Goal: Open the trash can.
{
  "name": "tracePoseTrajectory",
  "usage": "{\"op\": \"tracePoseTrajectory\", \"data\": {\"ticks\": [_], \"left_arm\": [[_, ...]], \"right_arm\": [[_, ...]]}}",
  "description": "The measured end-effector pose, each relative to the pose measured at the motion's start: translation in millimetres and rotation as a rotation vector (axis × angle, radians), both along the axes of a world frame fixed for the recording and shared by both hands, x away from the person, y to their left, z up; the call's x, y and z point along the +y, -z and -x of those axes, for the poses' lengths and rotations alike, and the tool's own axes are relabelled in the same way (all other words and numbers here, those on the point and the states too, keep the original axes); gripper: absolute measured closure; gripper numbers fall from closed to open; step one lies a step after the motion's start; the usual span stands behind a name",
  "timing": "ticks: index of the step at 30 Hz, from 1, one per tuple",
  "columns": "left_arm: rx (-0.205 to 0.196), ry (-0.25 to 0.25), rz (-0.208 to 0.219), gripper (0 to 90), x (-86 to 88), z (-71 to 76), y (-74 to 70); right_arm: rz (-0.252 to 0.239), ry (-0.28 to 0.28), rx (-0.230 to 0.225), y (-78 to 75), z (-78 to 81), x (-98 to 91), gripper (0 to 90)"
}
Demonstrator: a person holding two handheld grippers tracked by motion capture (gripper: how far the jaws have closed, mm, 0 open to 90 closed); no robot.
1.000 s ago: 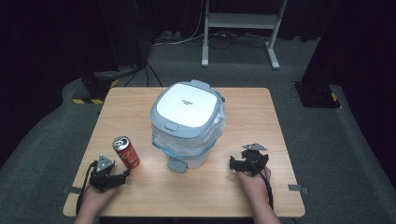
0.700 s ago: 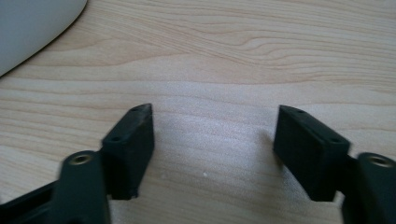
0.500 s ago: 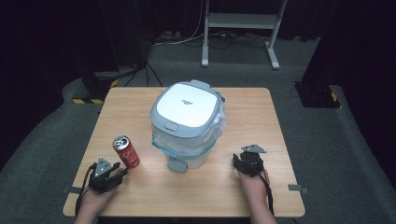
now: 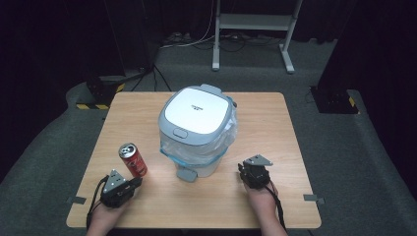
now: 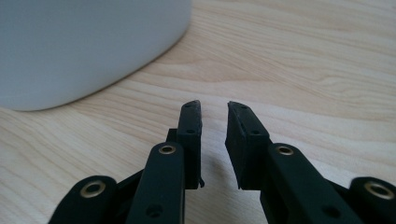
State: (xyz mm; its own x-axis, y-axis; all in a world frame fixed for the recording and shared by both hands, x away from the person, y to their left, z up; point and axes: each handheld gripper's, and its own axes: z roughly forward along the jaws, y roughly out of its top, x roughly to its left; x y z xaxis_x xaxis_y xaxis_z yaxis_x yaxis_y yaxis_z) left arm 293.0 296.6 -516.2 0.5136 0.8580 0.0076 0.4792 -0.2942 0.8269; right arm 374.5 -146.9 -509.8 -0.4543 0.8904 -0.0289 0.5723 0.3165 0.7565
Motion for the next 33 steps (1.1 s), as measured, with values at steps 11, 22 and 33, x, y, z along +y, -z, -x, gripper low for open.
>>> {"op": "tracePoseTrajectory", "data": {"ticks": [11,22,33], "left_arm": [[-0.053,-0.013,-0.005,75.8,-62.1,1.0,-28.7],[-0.067,-0.146,-0.04,71.2,-93.8,-36.9,-59.5],[-0.072,-0.163,-0.049,76.3,-105.1,-54.9,-59.2]], "right_arm": [[-0.017,-0.054,-0.041,-7.3,5.9,12.2,75.1],[-0.02,-0.106,-0.063,-11.5,9.8,18.4,74.6],[-0.031,-0.106,-0.063,-11.8,9.9,16.3,74.4]]}}
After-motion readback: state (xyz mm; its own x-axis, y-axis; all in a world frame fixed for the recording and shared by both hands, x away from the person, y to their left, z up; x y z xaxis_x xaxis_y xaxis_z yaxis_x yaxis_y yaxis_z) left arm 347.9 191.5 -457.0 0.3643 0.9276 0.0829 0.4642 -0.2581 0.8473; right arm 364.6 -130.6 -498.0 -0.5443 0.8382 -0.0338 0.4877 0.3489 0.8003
